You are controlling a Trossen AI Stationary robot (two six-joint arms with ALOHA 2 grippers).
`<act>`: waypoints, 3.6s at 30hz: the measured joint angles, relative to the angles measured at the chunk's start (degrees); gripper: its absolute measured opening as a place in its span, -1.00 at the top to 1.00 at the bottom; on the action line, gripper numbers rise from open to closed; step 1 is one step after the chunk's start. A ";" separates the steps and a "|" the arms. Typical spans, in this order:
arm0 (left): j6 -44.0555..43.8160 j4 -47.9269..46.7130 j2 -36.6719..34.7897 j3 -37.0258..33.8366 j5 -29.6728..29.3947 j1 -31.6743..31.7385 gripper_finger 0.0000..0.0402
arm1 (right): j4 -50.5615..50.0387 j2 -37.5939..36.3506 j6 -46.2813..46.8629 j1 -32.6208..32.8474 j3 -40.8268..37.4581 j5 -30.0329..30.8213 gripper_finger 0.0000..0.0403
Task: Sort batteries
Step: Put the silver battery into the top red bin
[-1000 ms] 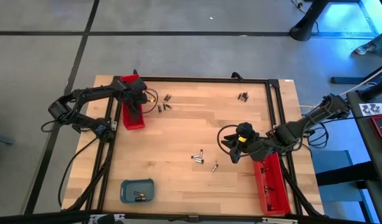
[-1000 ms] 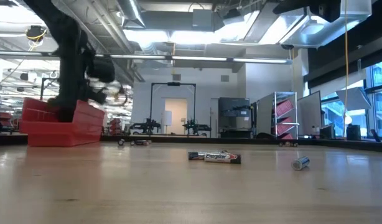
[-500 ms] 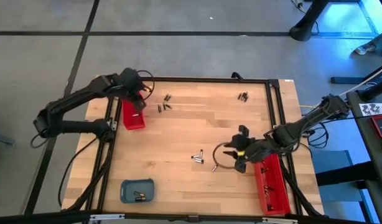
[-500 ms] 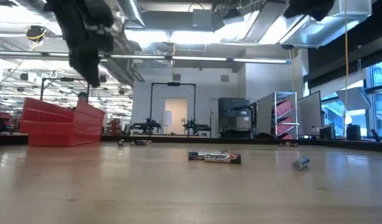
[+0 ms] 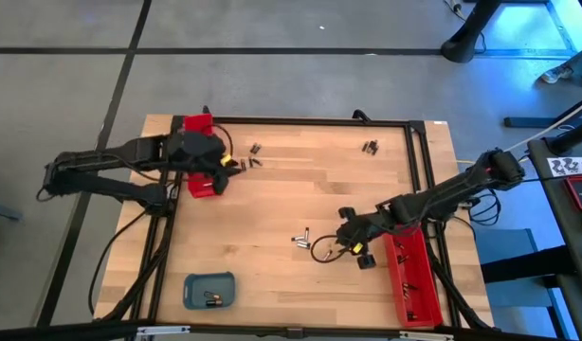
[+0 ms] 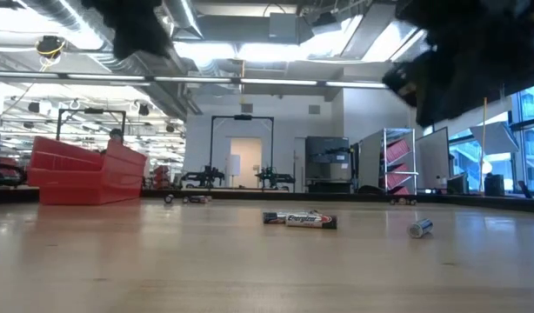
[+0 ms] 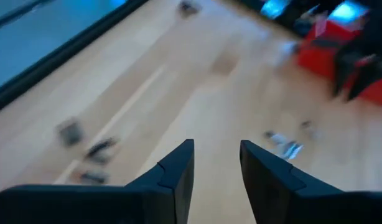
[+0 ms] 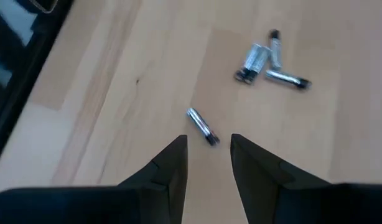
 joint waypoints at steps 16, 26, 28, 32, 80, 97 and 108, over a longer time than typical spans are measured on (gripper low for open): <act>-14.58 24.04 15.68 -0.01 -3.93 -14.51 0.49 | 21.77 15.99 -17.51 -3.09 -4.08 -16.15 0.38; -23.50 24.05 18.29 -0.02 -3.94 -16.91 0.49 | 39.39 16.42 -15.52 -3.09 -12.71 -18.28 0.38; -24.32 24.07 18.29 -0.02 -3.95 -16.89 0.49 | 41.41 16.40 -15.49 -3.07 -12.88 -18.28 0.37; -26.18 24.08 18.29 -0.02 -3.98 -16.87 0.49 | 43.75 16.38 -17.68 -3.07 -12.86 -17.88 0.19; -32.70 22.58 18.31 -2.27 -6.63 -15.12 0.49 | 48.50 12.55 8.20 -11.63 -20.34 -11.83 0.87; 5.59 37.48 19.21 -2.47 4.56 -11.31 -0.06 | -14.97 2.63 11.30 -12.64 22.62 6.39 0.87; 24.86 42.90 25.47 -2.45 -3.09 -15.15 0.12 | -17.08 9.16 19.32 -17.08 31.07 6.84 0.87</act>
